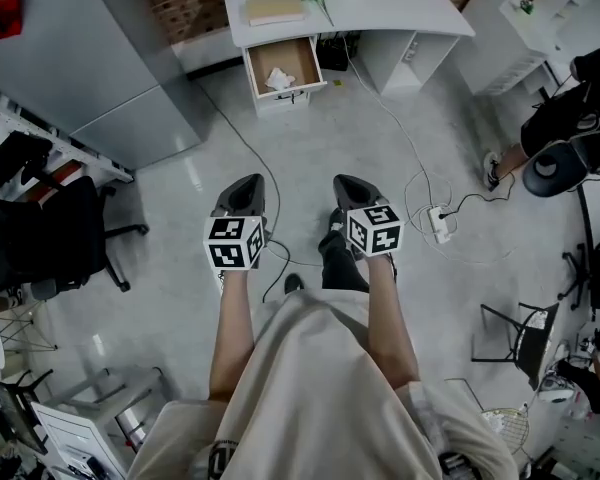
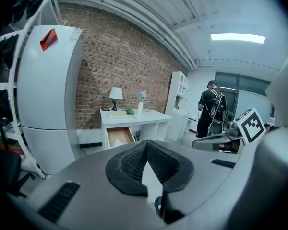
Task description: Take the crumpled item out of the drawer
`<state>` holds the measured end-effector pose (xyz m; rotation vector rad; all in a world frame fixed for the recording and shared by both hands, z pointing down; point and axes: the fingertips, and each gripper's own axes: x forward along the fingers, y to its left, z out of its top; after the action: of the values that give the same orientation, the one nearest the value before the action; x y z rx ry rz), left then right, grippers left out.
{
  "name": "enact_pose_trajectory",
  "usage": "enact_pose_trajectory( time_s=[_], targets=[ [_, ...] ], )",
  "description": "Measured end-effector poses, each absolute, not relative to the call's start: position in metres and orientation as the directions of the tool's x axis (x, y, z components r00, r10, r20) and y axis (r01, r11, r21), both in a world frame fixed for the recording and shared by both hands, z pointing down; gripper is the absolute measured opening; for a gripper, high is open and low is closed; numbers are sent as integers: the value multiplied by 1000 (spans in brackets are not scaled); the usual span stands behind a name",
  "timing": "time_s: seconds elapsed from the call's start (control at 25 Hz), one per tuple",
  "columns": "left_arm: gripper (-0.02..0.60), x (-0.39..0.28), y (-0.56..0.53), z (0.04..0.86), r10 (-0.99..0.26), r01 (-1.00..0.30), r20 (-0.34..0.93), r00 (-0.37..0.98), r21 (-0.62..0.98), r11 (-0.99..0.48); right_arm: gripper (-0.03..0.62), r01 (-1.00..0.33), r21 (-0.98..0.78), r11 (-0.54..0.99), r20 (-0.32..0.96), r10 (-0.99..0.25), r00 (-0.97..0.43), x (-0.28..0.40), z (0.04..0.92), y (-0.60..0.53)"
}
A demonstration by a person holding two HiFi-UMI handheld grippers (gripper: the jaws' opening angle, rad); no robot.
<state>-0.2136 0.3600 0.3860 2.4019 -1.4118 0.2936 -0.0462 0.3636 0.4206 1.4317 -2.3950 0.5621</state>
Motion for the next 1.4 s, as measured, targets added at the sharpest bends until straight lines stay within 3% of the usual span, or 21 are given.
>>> enact_pose_trajectory(
  time_s=[0.56,0.96,1.4],
  targets=[
    [15,-203,229,408,-832,-931,418,364,175,-319,25,-766,-151,625,441,-651,-618,-26,431,225],
    [15,-161,134,410,-846,-966,466,258,140,-217,25,-659,-336,673,401,-531,-747,10,447,115],
    [15,-132,99,433,-814,-976,539,215,105,-189,25,-687,-295,664,466,-528,-710,43,494,74]
  ],
)
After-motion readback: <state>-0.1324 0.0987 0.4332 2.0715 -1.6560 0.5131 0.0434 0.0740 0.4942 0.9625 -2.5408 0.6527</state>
